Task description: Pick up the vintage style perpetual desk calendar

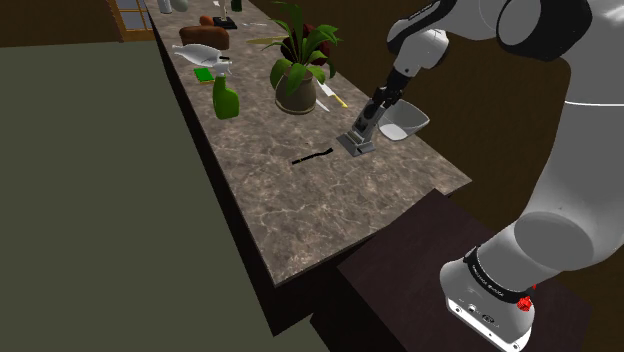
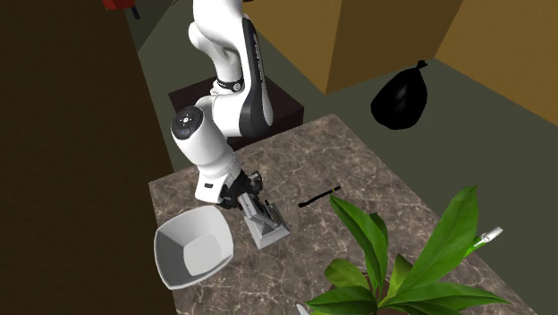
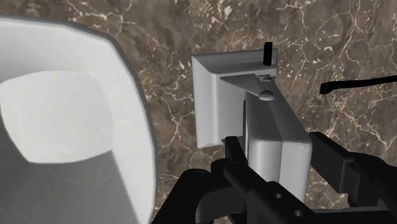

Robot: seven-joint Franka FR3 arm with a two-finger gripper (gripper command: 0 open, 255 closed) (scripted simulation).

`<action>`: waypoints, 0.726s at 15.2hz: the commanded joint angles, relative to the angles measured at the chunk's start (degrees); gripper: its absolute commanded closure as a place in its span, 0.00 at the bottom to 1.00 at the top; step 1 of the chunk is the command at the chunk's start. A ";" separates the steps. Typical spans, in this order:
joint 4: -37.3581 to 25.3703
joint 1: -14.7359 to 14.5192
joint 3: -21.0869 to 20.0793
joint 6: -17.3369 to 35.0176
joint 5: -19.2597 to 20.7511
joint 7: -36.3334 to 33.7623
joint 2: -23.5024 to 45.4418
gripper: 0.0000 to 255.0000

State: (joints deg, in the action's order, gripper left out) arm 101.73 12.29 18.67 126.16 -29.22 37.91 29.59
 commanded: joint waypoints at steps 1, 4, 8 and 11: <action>-0.04 -0.01 -0.03 0.00 0.00 0.02 0.10 1.00; -0.38 -0.26 0.41 -1.52 0.83 -0.80 -1.25 1.00; -1.01 -0.55 0.94 -3.62 1.91 -1.89 -2.94 1.00; -1.63 -0.73 1.30 -5.25 2.68 -2.69 -4.12 1.00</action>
State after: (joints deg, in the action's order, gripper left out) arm 100.30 11.67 19.85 121.43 -26.81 35.54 25.97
